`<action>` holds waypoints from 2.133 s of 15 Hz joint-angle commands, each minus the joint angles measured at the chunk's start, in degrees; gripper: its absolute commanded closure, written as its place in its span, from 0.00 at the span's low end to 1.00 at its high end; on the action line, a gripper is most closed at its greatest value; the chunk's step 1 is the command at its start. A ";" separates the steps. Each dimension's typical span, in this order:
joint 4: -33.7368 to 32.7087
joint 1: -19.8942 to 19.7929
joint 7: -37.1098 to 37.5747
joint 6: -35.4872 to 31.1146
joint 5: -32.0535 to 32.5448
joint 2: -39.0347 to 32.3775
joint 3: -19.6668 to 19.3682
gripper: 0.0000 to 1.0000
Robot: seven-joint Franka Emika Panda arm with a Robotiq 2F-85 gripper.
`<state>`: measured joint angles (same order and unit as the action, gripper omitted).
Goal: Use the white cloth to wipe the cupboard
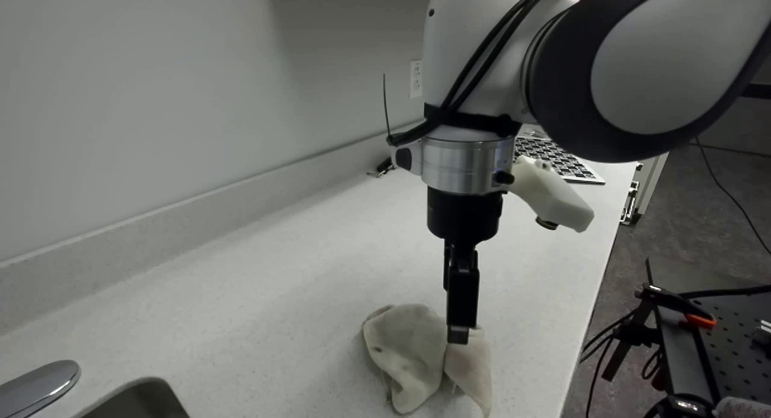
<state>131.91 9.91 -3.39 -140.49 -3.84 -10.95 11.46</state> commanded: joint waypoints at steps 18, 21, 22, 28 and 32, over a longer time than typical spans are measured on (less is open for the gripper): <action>-4.48 0.48 -0.69 -0.55 -0.97 -7.46 1.38 0.00; -6.99 0.92 -0.67 -0.84 -0.40 -9.51 1.93 0.00; -7.84 1.07 -0.71 -0.82 -0.07 -10.14 1.93 0.00; -10.53 0.25 -1.75 -1.55 -0.46 -13.37 1.44 0.28; -9.72 -0.77 -2.01 -3.46 -0.90 -13.48 0.89 0.58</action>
<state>122.57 10.12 -3.71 -141.53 -3.86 -23.57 12.59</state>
